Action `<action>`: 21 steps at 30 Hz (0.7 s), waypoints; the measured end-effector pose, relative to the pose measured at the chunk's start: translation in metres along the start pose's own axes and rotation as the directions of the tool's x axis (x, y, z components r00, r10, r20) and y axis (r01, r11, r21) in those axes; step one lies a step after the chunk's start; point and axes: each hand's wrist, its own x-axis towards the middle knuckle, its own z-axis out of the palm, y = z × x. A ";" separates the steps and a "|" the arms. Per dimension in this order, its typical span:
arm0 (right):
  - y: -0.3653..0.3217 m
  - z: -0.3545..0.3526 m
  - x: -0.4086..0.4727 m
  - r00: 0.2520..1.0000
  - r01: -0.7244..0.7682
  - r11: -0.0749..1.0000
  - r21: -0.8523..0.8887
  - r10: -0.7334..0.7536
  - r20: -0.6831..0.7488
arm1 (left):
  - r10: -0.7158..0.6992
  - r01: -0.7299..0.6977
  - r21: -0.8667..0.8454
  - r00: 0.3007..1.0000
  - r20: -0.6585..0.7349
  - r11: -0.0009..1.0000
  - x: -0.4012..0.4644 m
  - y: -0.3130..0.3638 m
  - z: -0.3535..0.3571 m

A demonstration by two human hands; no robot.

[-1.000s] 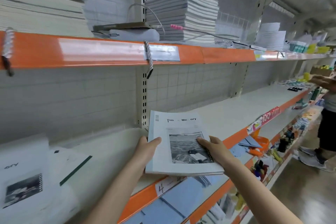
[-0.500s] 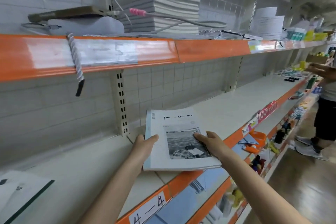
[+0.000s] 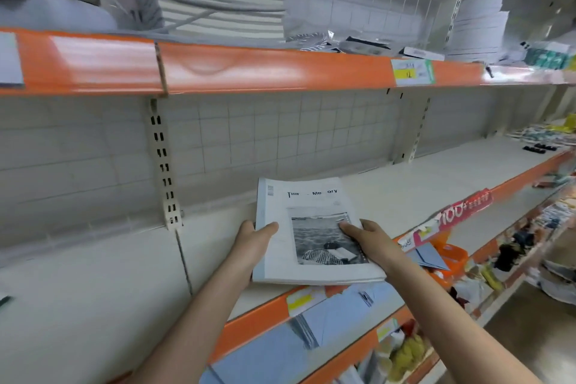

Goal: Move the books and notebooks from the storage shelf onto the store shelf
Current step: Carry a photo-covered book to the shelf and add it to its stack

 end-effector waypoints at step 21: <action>0.042 -0.210 0.053 0.996 -0.032 0.999 -0.011 0.033 0.082 | -0.031 0.032 0.018 0.998 -0.056 0.999 0.017 0.006 0.215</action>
